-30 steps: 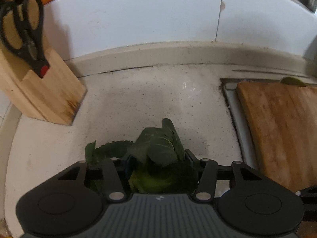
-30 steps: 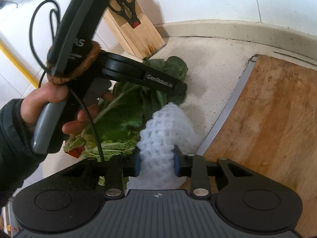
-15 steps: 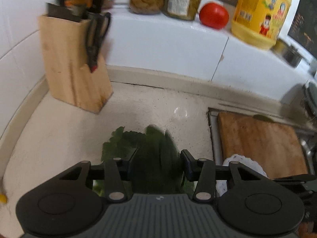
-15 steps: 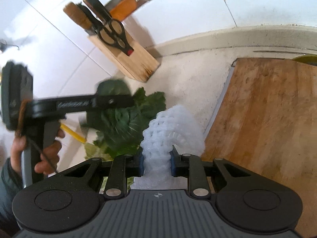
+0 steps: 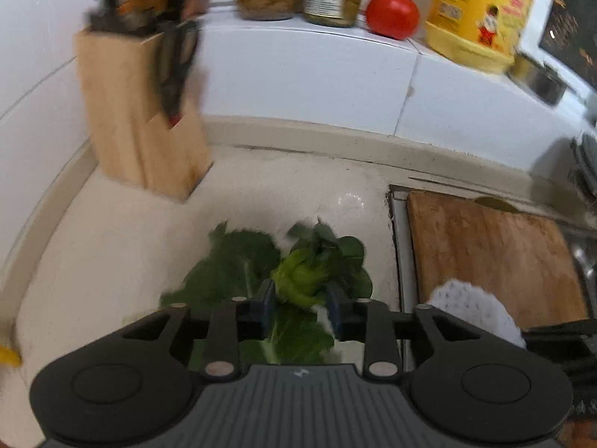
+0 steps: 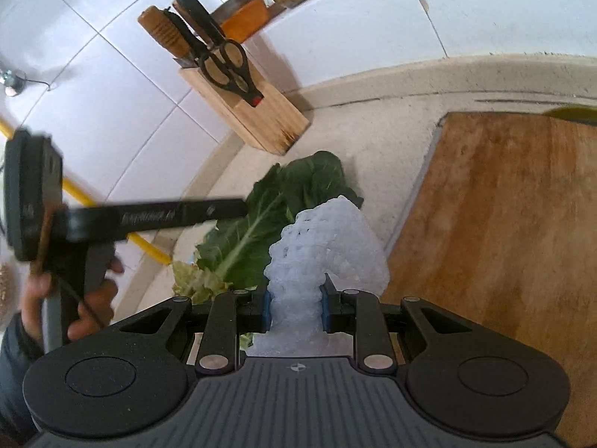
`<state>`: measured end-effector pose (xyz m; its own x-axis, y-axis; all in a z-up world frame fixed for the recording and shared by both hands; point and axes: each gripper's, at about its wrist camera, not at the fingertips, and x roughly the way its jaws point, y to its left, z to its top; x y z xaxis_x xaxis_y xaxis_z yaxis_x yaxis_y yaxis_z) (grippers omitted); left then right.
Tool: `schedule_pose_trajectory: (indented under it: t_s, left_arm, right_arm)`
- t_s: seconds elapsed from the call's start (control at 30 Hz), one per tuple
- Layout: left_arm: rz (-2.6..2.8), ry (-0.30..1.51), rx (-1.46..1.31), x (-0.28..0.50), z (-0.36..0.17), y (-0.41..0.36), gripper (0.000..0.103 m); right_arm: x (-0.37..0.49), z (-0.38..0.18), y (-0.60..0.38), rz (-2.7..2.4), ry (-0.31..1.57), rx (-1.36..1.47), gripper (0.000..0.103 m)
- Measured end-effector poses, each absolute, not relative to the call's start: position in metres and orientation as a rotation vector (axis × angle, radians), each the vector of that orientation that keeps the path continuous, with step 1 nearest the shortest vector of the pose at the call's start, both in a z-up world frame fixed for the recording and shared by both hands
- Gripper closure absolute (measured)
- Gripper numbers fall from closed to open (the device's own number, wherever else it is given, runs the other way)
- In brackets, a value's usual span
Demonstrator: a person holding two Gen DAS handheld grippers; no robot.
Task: Collect trash
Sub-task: 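Grasp the small bok choy head with the left tool while the right tool holds the net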
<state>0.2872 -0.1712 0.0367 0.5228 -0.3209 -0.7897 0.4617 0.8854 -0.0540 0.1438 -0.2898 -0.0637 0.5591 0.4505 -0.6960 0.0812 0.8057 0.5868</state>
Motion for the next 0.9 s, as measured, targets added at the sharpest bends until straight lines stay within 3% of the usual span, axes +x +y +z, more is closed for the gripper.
schedule_pose_trajectory:
  t_s: [0.07, 0.27, 0.33, 0.4, 0.5, 0.6, 0.9]
  left_arm:
    - [-0.443, 0.915, 0.207, 0.297, 0.030, -0.182, 0.056]
    - [-0.442, 0.942, 0.288, 0.324, 0.005, -0.220, 0.042]
    - [-0.457, 0.937, 0.371, 0.328, -0.003, -0.234, 0.022]
    - [-0.487, 0.965, 0.389, 0.331, -0.012, -0.240, 0.017]
    - [-0.526, 1.032, 0.419, 0.333, -0.031, -0.243, 0.024]
    - [-0.510, 1.009, 0.349, 0.337, -0.035, -0.238, 0.037]
    - [-0.486, 0.931, 0.217, 0.333, -0.032, -0.223, 0.041]
  right_arm:
    - [0.141, -0.065, -0.294, 0.235, 0.970, 0.619, 0.073]
    - [0.143, -0.070, -0.307, 0.237, 0.969, 0.641, 0.072]
    - [0.144, -0.074, -0.308, 0.239, 0.971, 0.647, 0.072]
    - [0.146, -0.077, -0.309, 0.238, 0.977, 0.659, 0.072]
    - [0.147, -0.080, -0.309, 0.233, 0.981, 0.671, 0.072]
    - [0.147, -0.081, -0.309, 0.220, 0.982, 0.676, 0.072]
    - [0.145, -0.075, -0.311, 0.180, 0.955, 0.655, 0.072]
